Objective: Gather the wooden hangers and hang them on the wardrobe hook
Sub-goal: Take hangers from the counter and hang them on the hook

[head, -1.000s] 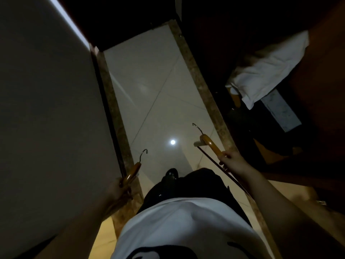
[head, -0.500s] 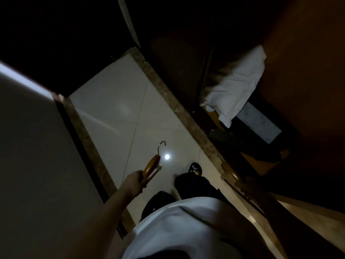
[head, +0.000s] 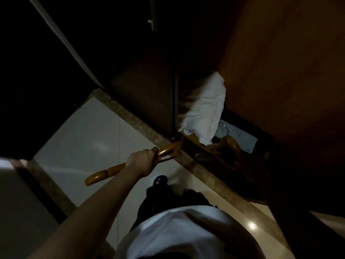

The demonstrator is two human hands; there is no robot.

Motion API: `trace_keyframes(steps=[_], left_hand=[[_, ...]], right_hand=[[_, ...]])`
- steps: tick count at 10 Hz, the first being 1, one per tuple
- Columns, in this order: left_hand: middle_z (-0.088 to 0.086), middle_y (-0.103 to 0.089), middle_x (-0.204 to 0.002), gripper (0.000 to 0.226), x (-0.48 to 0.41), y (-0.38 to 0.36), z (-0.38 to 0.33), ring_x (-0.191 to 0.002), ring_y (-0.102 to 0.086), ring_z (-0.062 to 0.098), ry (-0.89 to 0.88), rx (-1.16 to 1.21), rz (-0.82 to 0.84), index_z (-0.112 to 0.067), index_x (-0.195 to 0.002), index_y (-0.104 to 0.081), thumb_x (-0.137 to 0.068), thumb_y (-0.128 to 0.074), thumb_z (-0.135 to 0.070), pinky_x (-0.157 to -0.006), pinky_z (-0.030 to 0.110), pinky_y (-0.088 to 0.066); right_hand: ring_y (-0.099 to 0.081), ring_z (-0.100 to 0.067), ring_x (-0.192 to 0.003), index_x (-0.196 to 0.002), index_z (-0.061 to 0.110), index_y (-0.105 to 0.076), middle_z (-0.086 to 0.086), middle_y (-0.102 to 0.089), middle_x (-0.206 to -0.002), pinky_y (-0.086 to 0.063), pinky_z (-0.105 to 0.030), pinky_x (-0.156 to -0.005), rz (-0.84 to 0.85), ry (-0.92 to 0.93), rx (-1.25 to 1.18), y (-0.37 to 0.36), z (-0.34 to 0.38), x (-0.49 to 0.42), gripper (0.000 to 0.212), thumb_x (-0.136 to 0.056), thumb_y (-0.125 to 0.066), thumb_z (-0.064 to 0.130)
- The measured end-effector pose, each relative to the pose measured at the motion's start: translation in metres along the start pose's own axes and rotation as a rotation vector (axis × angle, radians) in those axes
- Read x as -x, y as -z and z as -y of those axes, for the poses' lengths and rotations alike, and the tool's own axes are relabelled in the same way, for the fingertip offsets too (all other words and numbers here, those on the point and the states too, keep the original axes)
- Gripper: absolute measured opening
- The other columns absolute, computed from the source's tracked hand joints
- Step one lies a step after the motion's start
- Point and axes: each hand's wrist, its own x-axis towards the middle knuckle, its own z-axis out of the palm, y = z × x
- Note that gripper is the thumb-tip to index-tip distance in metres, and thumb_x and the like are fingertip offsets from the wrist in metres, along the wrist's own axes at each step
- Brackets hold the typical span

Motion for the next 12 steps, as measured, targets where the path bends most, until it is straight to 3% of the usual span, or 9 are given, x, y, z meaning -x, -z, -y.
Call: trace_keyframes(steps=[3,4,5,7,8,9,10,11,12], left_hand=[[-0.001,-0.058,-0.083,0.030,-0.042,0.101,0.027,-0.075,-0.063,0.020,-0.368,-0.248,-0.259,-0.024,-0.123,-0.042,-0.094,-0.046,-0.026,-0.059,0.030,-0.041],[0.000,-0.061,-0.086,0.038,-0.043,0.129,0.025,-0.073,-0.062,0.019,-0.535,-0.355,-0.336,-0.023,-0.132,-0.036,-0.096,-0.040,-0.036,-0.060,0.028,-0.039],[-0.001,-0.065,-0.088,0.038,-0.039,0.153,0.016,-0.074,-0.064,0.017,-0.699,-0.396,-0.431,-0.023,-0.129,-0.038,-0.097,-0.035,-0.044,-0.059,0.026,-0.036],[-0.002,-0.065,-0.064,0.030,-0.037,0.195,-0.009,-0.051,-0.062,0.015,-1.029,-0.414,-0.779,-0.018,-0.094,-0.061,-0.073,-0.074,-0.037,-0.046,0.024,-0.043],[0.003,-0.071,-0.085,0.041,-0.034,0.217,-0.033,-0.074,-0.068,0.021,-1.094,-0.414,-0.821,-0.015,-0.105,-0.064,-0.074,-0.066,-0.042,-0.062,0.031,-0.054],[0.004,-0.056,-0.134,0.066,-0.027,0.242,-0.059,-0.118,-0.057,0.025,-1.036,-0.445,-0.748,-0.022,-0.137,-0.045,-0.080,-0.036,-0.054,-0.094,0.041,-0.046],[0.000,-0.028,-0.155,0.072,-0.022,0.266,-0.083,-0.140,-0.031,0.023,-1.014,-0.418,-0.709,-0.032,-0.148,-0.018,-0.083,-0.034,-0.062,-0.109,0.041,-0.031],[-0.005,-0.005,-0.159,0.076,-0.018,0.293,-0.108,-0.147,-0.011,0.018,-1.005,-0.364,-0.657,-0.040,-0.146,0.005,-0.087,-0.037,-0.061,-0.116,0.038,-0.019],[-0.007,-0.002,-0.159,0.078,-0.007,0.323,-0.132,-0.146,-0.011,0.016,-1.027,-0.306,-0.673,-0.047,-0.140,0.015,-0.087,-0.040,-0.060,-0.115,0.036,-0.019]], right_hand=[[-0.058,-0.025,-0.088,-0.093,0.019,-0.058,-0.001,-0.058,-0.086,-0.043,-0.035,-0.079,-0.248,0.030,-0.136,0.024,0.057,0.010,0.012,-0.093,-0.054,0.031],[-0.053,-0.020,-0.069,-0.067,0.027,-0.048,0.005,-0.049,-0.066,-0.043,-0.036,-0.071,-0.319,0.037,-0.236,0.030,0.065,0.020,0.025,-0.089,-0.057,0.035],[-0.053,-0.021,-0.067,-0.066,0.024,-0.054,-0.002,-0.053,-0.065,-0.044,-0.038,-0.070,-0.370,0.058,-0.277,0.047,0.081,0.041,0.026,-0.088,-0.058,0.037],[-0.062,-0.023,-0.088,-0.096,0.015,-0.062,-0.002,-0.066,-0.086,-0.051,-0.044,-0.083,-0.440,0.180,-0.323,0.086,0.101,0.072,0.018,-0.085,-0.065,0.030],[-0.060,-0.018,-0.099,-0.100,0.019,-0.058,0.007,-0.064,-0.093,-0.049,-0.045,-0.089,-0.511,0.233,-0.351,0.107,0.104,0.089,0.021,-0.084,-0.066,0.029],[-0.060,-0.019,-0.101,-0.106,0.016,-0.061,-0.001,-0.067,-0.102,-0.047,-0.045,-0.092,-0.565,0.257,-0.356,0.134,0.104,0.105,0.026,-0.085,-0.064,0.031],[-0.056,-0.017,-0.103,-0.107,0.016,-0.063,-0.001,-0.063,-0.107,-0.044,-0.036,-0.092,-0.618,0.306,-0.326,0.166,0.105,0.121,0.026,-0.086,-0.062,0.031],[-0.053,-0.014,-0.107,-0.112,0.012,-0.063,0.003,-0.057,-0.107,-0.040,-0.026,-0.086,-0.678,0.344,-0.295,0.202,0.109,0.137,0.029,-0.087,-0.061,0.026],[-0.056,-0.016,-0.105,-0.113,0.007,-0.062,0.001,-0.059,-0.106,-0.044,-0.026,-0.084,-0.742,0.376,-0.215,0.241,0.113,0.149,0.031,-0.086,-0.062,0.024]])
